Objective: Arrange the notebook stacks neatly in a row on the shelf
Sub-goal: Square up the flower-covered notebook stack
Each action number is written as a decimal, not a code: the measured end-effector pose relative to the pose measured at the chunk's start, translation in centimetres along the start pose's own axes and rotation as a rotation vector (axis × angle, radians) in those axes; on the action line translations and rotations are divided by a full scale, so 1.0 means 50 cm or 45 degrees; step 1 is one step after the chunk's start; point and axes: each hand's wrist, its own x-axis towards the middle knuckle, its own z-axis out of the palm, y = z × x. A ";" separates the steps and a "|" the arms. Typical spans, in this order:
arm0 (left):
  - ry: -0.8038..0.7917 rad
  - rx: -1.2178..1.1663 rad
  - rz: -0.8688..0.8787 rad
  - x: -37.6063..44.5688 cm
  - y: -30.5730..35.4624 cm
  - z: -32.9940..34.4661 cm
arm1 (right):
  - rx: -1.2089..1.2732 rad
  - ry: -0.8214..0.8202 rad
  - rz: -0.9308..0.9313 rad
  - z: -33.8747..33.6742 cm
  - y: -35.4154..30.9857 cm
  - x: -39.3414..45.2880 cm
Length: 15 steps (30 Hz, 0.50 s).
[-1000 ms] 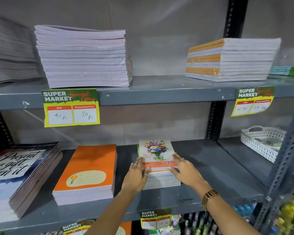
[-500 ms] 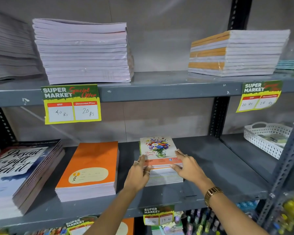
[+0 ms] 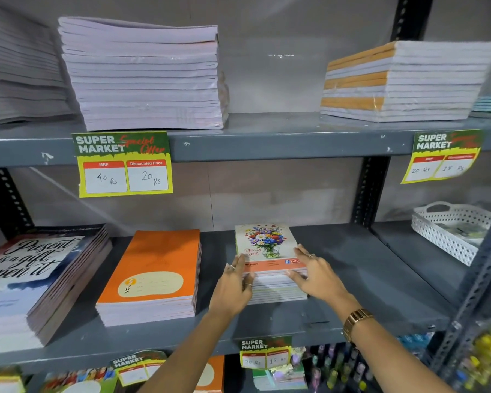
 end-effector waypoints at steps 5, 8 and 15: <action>0.076 0.397 0.131 0.004 0.007 -0.001 | -0.231 0.063 -0.074 0.008 0.001 -0.007; 0.012 0.507 0.246 0.013 0.006 0.005 | -0.310 0.097 -0.212 0.012 0.002 -0.014; -0.064 0.366 0.192 0.014 0.009 0.008 | -0.129 0.135 -0.194 0.026 -0.007 -0.016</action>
